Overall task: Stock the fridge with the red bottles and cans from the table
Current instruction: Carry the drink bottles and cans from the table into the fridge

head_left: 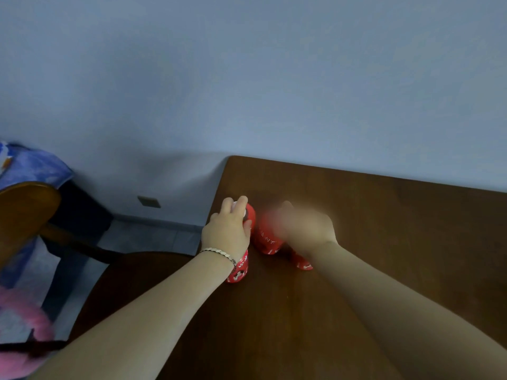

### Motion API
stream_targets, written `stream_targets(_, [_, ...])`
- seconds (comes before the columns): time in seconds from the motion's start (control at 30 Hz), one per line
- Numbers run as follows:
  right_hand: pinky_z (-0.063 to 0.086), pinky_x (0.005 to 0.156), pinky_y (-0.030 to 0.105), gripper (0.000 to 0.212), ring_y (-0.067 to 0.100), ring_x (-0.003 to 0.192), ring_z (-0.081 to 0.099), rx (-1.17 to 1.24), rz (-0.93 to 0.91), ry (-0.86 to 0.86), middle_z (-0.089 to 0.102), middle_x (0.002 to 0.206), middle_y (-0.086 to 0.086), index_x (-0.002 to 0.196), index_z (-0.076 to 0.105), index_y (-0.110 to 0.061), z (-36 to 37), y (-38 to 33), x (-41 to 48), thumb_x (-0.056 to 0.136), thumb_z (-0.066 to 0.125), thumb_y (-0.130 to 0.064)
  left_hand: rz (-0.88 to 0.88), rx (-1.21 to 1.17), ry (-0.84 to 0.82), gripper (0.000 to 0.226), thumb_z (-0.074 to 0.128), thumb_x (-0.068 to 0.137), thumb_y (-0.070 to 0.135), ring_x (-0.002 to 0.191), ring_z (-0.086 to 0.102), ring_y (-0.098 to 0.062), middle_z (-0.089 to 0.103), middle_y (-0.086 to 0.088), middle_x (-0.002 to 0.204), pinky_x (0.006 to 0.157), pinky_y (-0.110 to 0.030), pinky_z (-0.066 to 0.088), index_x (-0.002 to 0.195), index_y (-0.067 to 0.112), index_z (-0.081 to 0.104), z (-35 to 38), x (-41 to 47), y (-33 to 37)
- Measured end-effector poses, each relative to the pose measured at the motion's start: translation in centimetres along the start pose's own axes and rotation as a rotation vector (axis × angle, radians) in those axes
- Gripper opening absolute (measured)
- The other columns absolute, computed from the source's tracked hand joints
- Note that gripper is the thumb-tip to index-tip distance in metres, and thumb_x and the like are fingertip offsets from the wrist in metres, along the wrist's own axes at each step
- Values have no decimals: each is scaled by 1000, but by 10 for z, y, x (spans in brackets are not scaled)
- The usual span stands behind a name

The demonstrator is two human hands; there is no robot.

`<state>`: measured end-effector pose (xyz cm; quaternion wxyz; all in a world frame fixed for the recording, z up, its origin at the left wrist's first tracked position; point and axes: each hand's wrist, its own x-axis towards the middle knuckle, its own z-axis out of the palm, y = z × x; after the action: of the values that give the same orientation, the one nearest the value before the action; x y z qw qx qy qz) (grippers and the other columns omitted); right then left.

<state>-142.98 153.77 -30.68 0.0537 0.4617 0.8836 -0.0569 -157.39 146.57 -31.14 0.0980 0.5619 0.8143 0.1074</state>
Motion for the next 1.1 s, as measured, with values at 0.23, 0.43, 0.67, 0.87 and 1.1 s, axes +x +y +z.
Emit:
stream_targets(0.23, [25, 45, 26, 27, 18, 67, 46, 59, 22, 9, 39, 57, -6, 88, 32, -20, 5, 4, -7, 91, 38, -47, -19, 70, -19, 41, 44, 95, 31, 104, 56, -18, 39, -2, 133, 74, -25, 51, 133, 19, 33, 3, -9, -1])
stream_targets(0.43, [33, 51, 25, 35, 15, 71, 47, 59, 77, 16, 46, 65, -4, 87, 35, -22, 7, 10, -11, 92, 35, -57, -77, 122, -60, 50, 45, 94, 42, 112, 53, -23, 40, -10, 132, 81, -29, 52, 135, 16, 30, 8, -9, 14])
stream_targets(0.67, [34, 52, 23, 43, 15, 70, 49, 70, 122, -23, 46, 65, -6, 84, 43, -21, 4, 11, -11, 89, 36, -63, -85, 141, -157, 58, 53, 91, 40, 114, 53, -24, 42, -10, 132, 86, -31, 52, 138, 16, 27, 8, -6, 12])
stream_targets(0.87, [43, 64, 27, 35, 18, 78, 56, 237, 219, -116, 55, 80, -3, 88, 46, -19, -1, 13, -38, 90, 41, -54, -118, 58, -225, 56, 56, 89, 35, 112, 53, -24, 45, -8, 127, 86, -32, 50, 134, 15, 31, -1, -26, 16])
stream_targets(1.1, [50, 73, 30, 38, 22, 92, 62, 348, 243, -285, 60, 97, 1, 108, 53, -15, -25, 36, -121, 88, 47, -47, -283, 3, -299, 47, 61, 85, 35, 108, 56, -25, 50, -6, 121, 86, -34, 50, 123, 16, 40, -27, -104, 43])
